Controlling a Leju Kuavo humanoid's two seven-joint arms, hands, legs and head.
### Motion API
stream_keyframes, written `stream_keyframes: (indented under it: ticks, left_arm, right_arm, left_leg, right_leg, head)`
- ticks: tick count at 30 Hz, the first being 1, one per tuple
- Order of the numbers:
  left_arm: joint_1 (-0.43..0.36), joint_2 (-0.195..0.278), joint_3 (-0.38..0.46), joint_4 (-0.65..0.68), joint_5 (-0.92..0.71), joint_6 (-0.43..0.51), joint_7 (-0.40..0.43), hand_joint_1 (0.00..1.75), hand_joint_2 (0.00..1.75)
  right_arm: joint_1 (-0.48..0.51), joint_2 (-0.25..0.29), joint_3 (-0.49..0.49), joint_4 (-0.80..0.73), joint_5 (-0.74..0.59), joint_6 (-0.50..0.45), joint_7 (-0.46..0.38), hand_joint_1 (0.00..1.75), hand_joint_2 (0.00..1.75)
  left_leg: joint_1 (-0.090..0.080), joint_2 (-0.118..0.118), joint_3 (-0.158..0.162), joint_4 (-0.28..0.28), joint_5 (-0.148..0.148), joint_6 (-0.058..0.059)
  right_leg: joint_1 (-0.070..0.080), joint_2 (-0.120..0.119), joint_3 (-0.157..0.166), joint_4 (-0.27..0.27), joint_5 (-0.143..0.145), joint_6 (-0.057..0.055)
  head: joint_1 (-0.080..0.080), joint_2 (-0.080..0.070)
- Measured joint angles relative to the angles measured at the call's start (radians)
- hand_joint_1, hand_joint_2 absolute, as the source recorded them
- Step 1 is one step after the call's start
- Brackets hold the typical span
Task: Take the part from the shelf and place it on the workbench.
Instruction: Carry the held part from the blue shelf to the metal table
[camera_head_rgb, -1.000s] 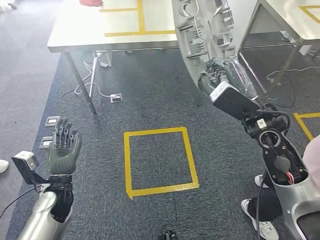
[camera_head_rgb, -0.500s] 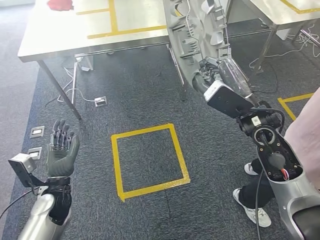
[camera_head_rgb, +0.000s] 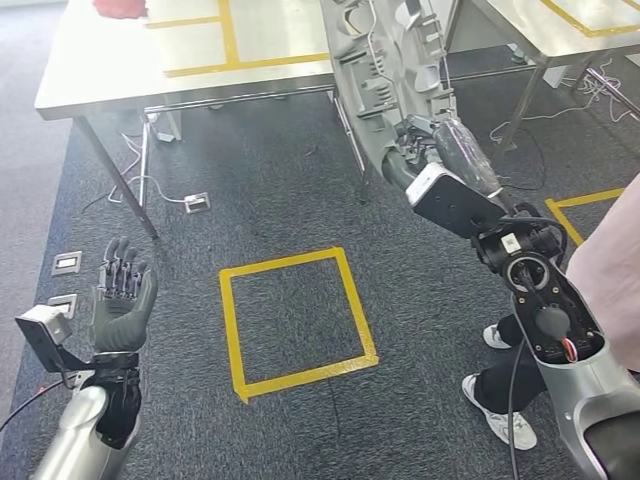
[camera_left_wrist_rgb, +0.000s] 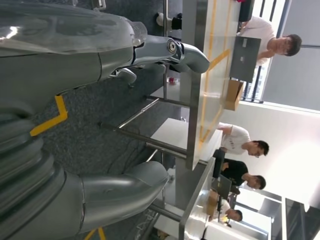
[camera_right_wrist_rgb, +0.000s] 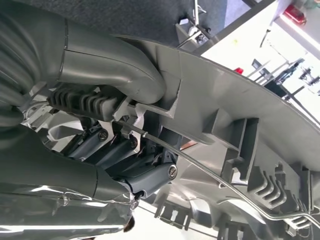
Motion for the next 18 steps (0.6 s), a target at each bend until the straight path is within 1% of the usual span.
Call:
stream_keyframes:
  ticks: [6,14,18]
  left_arm:
    - [-0.001,-0.002,0.0,0.0,0.007,0.009,0.002,0.0,1.75]
    - [-0.006,-0.007,0.0,0.0,0.009,0.011,0.001,0.0,1.75]
    - [-0.011,-0.008,0.0,0.001,0.01,0.011,-0.004,0.0,1.75]
  right_arm:
    - [-0.002,0.0,0.001,0.0,0.002,0.0,0.004,1.75,1.75]
    - [-0.008,0.0,0.001,0.003,0.002,0.0,0.006,1.75,1.75]
    - [-0.012,0.0,0.001,0.006,0.002,-0.001,0.011,1.75,1.75]
  left_leg:
    - [0.0,0.0,0.0,0.001,-0.001,0.003]
    - [0.0,0.001,0.0,0.0,-0.001,0.003]
    - [-0.002,0.001,-0.001,0.003,-0.003,0.006]
  right_leg:
    - [0.0,0.0,0.001,-0.002,0.001,0.002]
    - [0.002,0.0,0.0,-0.002,0.0,0.003]
    - [-0.002,0.0,0.0,-0.004,0.001,0.005]
  head:
    - [0.0,0.0]
    - [0.0,0.0]
    - [-0.001,0.0]
